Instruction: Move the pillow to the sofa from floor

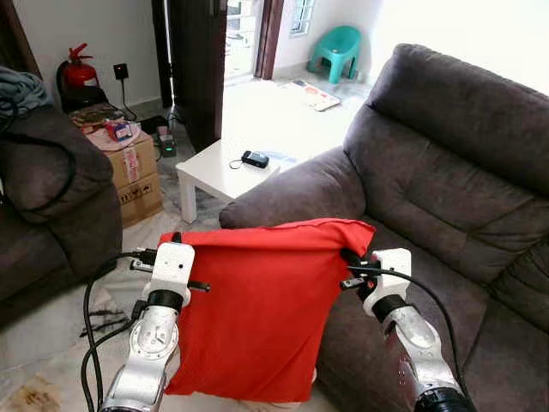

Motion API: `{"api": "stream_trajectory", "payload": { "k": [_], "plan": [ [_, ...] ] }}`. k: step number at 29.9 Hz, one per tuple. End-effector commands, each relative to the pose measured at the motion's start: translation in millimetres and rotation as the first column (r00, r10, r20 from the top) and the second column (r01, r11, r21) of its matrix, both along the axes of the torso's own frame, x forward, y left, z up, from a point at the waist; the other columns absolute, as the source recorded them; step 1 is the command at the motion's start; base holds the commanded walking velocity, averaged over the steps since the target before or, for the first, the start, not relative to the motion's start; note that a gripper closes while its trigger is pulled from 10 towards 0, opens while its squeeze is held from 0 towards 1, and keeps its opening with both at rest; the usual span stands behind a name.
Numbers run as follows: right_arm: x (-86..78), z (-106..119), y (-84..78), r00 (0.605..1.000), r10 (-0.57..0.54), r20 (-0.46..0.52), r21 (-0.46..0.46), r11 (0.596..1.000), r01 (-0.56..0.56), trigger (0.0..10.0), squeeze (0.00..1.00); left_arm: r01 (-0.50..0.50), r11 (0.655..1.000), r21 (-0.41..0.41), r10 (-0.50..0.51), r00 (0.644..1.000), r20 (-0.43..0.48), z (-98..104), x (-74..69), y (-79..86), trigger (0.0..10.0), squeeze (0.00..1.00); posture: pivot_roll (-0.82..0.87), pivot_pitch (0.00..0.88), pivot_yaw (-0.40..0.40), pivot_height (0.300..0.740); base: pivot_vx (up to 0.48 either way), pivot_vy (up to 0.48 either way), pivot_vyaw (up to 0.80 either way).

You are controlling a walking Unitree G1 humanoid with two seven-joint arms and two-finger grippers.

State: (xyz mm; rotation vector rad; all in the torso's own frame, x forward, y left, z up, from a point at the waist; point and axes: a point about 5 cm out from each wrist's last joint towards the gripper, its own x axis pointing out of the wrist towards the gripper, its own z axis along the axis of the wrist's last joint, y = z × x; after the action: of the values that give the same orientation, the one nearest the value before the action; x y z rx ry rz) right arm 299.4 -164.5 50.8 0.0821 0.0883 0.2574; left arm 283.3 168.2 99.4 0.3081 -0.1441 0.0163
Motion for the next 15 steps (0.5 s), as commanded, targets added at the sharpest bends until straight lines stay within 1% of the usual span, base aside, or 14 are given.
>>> {"api": "stream_trajectory", "payload": {
  "k": [1,7,12,15],
  "plan": [
    [7.2,16.7,-26.5,0.985,-0.154,0.082,0.045,0.988,0.151,10.0,0.00,-0.049,0.999,-0.010,0.050,0.993,0.106,24.2,4.5,9.1,10.0,0.00,0.16,0.000,-0.149,0.740,0.000,0.000,0.00],
    [9.3,21.0,-25.0,0.981,-0.161,0.111,0.048,0.986,0.157,10.0,0.00,-0.033,0.999,-0.023,0.035,0.995,0.091,22.5,4.1,4.9,10.0,0.00,0.15,0.000,-0.135,0.740,0.000,0.000,0.00],
    [11.2,23.5,-23.9,0.977,-0.172,0.128,0.057,0.984,0.166,10.0,0.00,-0.034,0.999,-0.029,0.036,0.996,0.079,22.4,5.4,4.6,10.0,0.00,0.14,0.000,-0.125,0.740,0.000,0.000,0.00],
    [10.0,24.3,-16.8,0.979,-0.148,0.138,0.076,0.987,0.138,10.0,0.00,-0.022,0.999,-0.029,0.024,0.997,0.068,20.3,6.6,2.9,10.0,0.00,0.14,0.000,-0.123,0.740,0.000,0.000,0.00]
  ]
}}
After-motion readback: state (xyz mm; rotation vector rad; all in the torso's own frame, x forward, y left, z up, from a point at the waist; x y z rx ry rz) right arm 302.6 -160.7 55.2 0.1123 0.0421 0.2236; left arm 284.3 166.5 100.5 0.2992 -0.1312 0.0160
